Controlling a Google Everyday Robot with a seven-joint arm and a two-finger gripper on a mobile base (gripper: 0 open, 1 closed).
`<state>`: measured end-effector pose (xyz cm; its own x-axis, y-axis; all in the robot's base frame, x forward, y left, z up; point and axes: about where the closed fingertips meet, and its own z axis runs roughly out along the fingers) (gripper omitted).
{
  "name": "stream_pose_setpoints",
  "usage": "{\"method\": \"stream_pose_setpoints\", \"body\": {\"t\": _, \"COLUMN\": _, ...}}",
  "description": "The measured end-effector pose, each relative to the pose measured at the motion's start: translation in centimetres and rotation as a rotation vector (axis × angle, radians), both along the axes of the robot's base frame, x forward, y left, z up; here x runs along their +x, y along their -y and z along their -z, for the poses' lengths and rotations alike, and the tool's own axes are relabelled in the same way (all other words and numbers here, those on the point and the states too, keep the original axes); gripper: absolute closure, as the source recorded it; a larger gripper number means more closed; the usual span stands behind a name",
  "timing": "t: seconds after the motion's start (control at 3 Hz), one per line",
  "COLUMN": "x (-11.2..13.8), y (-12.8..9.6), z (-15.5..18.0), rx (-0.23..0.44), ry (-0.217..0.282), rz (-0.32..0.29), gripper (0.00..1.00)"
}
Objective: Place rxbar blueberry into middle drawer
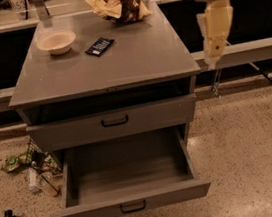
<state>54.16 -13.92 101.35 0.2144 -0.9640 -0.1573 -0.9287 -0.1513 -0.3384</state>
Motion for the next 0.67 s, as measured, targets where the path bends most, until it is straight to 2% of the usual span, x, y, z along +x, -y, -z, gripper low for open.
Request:
{"method": "stream_pose_setpoints", "body": {"t": 0.33, "x": 3.8, "y": -4.9, "z": 0.8, "rx": -0.003, "ry": 0.023, "rz": -0.194, "gripper": 0.00}}
{"method": "stream_pose_setpoints", "body": {"t": 0.67, "x": 5.8, "y": -10.1, "z": 3.7, "rx": -0.055, "ry": 0.007, "rz": -0.377, "gripper": 0.00}}
